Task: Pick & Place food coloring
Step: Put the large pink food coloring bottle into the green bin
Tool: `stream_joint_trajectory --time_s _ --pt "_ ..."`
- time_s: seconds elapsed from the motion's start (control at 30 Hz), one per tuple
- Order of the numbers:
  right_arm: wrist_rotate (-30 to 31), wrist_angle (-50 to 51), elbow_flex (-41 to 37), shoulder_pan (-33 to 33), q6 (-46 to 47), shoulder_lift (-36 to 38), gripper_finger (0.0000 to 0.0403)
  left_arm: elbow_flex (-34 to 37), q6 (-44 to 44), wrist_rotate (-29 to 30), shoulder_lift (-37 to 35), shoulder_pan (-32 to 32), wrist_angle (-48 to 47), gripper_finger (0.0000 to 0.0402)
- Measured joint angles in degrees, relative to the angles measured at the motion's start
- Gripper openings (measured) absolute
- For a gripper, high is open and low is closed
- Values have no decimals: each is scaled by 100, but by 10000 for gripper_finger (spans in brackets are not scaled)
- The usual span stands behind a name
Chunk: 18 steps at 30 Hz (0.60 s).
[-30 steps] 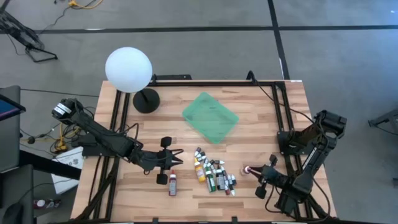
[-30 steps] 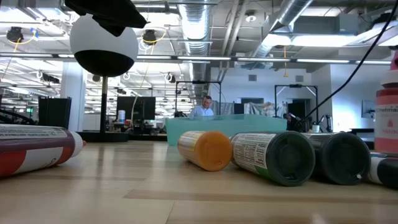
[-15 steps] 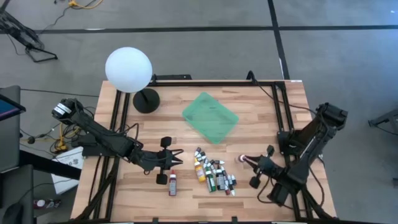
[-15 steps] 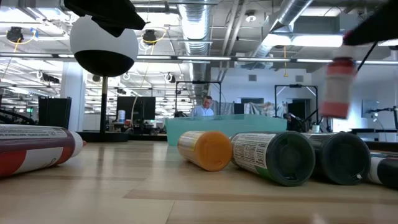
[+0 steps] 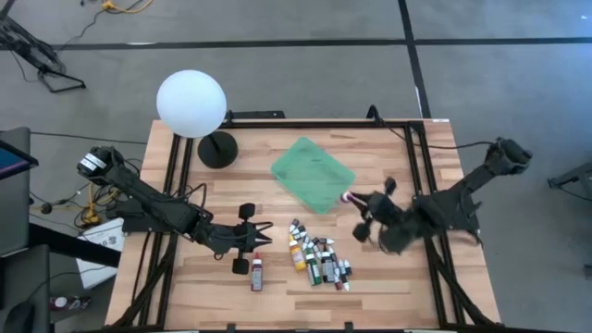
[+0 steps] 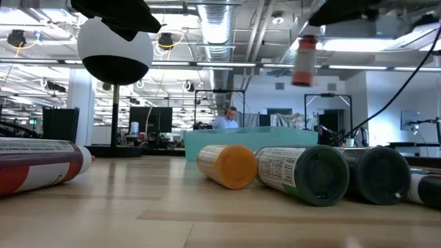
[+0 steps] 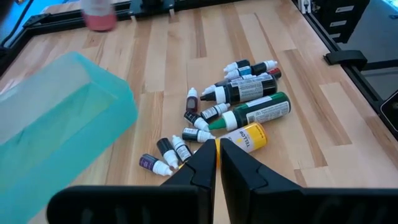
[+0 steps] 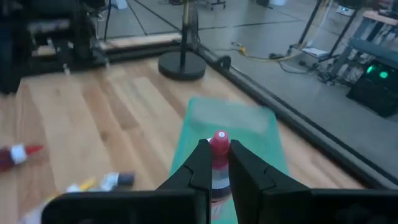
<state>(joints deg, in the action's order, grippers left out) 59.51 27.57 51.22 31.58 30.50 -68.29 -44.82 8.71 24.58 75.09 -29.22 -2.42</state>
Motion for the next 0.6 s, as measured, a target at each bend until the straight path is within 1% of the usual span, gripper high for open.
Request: stream_joint_trajectory --time_s 0.13,0.27,0.4,0.53,0.6 --pt "-952 -1266 2 -944 -1533 82 24 0 0 14 0 -2 0 16" --pt "-1973 -2282 2 -1874 -2497 -53 24 0 -3 76 0 -1 -2 16" --pt "-2805 -2885 4 -2729 -2906 -369 27 0 -37 130 0 -1 -2 16" --pt "-3598 -3373 4 -3501 -3010 -838 25 0 -37 137 0 1 2 16" --pt "-3876 -3589 2 -3831 -3055 -1085 27 0 -37 140 0 -2 4 16"
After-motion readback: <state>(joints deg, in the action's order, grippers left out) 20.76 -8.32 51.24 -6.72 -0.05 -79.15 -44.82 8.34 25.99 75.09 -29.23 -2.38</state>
